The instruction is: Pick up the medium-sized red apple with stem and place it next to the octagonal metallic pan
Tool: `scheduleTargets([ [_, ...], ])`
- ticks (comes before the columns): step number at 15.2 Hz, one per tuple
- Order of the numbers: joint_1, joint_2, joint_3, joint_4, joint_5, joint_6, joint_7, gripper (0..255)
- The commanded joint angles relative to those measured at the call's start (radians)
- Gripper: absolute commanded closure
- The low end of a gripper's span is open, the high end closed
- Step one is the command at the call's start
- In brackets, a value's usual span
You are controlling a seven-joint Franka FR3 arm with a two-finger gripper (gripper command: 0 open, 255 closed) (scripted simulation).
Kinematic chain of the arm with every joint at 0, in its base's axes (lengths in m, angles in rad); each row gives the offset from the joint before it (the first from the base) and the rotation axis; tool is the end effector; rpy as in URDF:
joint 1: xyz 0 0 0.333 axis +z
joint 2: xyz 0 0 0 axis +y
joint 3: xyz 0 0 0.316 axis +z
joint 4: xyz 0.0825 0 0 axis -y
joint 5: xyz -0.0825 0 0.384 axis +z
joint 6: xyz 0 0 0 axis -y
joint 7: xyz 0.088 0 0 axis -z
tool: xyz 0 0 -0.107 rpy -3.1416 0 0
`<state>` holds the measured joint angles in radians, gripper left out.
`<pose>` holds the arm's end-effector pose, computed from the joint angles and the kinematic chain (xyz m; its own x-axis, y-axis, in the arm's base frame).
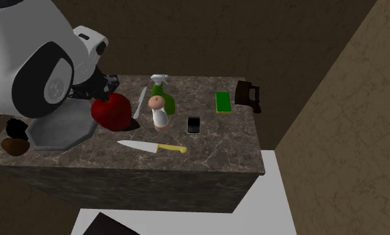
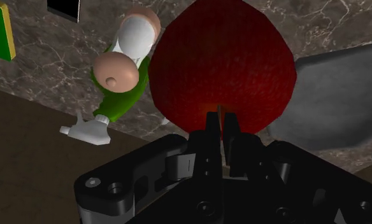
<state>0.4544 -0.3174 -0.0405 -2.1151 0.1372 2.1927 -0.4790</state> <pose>0.4521 0.2015 0.5883 0.6075 0.6846 0.4028 0.7339 -0.6777 0.0450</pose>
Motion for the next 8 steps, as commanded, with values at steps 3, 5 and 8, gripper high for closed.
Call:
scheduleTargets([
  [3, 0.026, 0.012, 0.075, 0.011, -0.020, 0.013, 0.111, 255],
  [5, 0.038, 0.024, 0.112, 0.022, -0.032, 0.018, 0.166, 255],
  [8, 0.056, 0.050, 0.166, 0.048, -0.053, 0.024, 0.249, 255],
])
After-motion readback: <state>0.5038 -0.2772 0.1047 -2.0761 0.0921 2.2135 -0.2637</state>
